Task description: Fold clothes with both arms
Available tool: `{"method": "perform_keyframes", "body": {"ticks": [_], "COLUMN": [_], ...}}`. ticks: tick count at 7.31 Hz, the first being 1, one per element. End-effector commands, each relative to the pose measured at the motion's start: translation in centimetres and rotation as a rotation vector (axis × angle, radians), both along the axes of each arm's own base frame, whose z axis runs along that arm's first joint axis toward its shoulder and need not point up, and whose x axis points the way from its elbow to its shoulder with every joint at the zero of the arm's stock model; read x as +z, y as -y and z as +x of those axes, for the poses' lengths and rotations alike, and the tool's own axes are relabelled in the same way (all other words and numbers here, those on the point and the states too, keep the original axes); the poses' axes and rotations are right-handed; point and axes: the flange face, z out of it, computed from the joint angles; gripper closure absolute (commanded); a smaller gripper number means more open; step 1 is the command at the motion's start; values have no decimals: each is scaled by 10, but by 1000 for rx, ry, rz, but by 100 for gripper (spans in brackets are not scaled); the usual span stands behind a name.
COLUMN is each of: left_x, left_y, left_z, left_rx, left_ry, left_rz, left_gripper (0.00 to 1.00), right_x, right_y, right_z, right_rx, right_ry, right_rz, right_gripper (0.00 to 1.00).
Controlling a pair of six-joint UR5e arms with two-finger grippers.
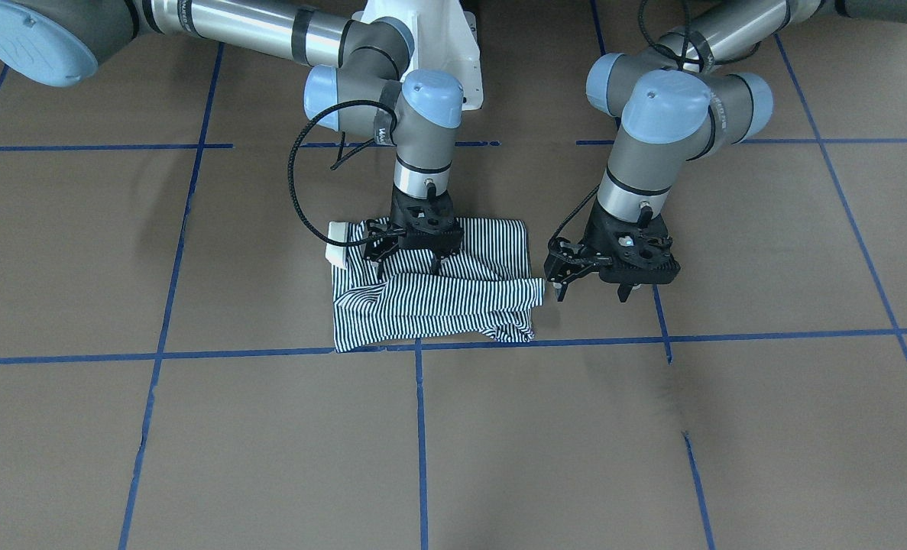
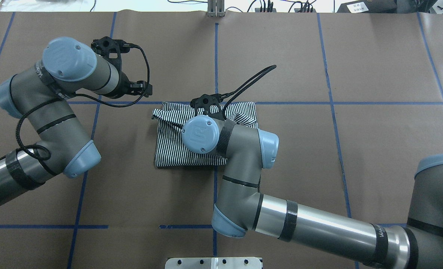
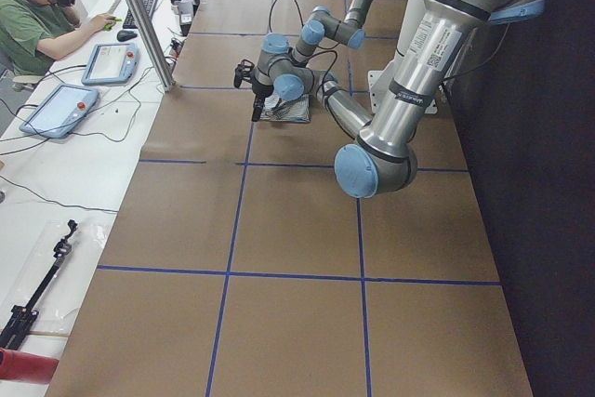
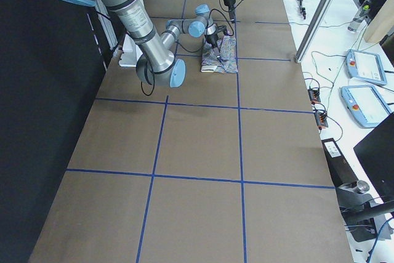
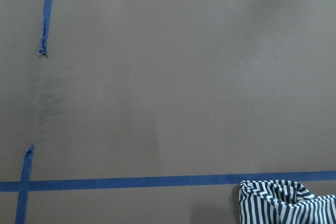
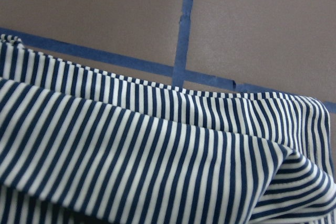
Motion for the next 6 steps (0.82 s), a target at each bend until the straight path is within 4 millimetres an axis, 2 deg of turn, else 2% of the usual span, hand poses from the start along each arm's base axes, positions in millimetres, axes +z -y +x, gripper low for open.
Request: {"method": "perform_keyframes", "body": {"ticks": [1, 2, 3, 4, 6], "left_x": [1, -1, 0, 1, -1], "left_y": [0, 0, 0, 0, -1], "left_z": [0, 0, 0, 0, -1], "left_rx": [0, -1, 0, 0, -1], "left_ry": [1, -2, 0, 1, -3], "left_rz": [-1, 0, 0, -1, 1], "left_gripper": [0, 0, 0, 0, 0], "right_x": [5, 5, -2, 4, 25], "right_y": [26, 42, 64, 93, 158], "right_z": [2, 2, 12, 28, 42], "right_rx": [28, 44, 65, 79, 118], "right_ry": [-27, -42, -44, -63, -89], "right_rz": [-9, -14, -10, -3, 2], "right_gripper": [0, 0, 0, 0, 0]}}
